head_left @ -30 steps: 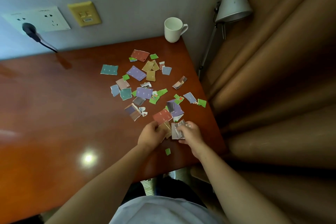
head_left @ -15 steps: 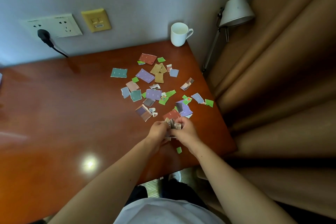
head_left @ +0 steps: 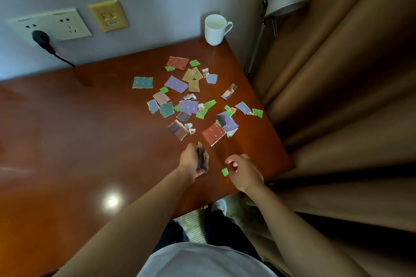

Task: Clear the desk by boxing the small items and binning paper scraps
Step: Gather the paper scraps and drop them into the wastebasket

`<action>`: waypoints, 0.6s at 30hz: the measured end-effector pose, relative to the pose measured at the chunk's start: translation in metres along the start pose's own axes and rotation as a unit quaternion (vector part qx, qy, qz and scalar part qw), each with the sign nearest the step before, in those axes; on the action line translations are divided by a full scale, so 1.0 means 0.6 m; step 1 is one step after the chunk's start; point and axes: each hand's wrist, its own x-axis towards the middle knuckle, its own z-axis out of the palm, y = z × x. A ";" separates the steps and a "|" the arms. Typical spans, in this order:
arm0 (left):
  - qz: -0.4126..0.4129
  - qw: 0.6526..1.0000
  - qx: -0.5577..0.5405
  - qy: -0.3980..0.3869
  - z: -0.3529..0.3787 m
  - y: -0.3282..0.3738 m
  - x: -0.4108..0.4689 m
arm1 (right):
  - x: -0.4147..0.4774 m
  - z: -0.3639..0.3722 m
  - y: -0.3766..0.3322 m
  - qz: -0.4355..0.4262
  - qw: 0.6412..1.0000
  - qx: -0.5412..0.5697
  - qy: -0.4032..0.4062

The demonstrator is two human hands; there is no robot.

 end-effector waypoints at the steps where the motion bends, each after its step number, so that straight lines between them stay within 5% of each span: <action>1: -0.022 1.000 0.009 -0.005 -0.001 -0.002 0.007 | -0.001 0.006 0.000 -0.002 1.000 -0.014 -0.005; 18: -0.058 0.989 0.117 -0.073 -0.032 -0.015 0.022 | 0.007 0.026 -0.005 -0.021 0.994 -0.104 0.006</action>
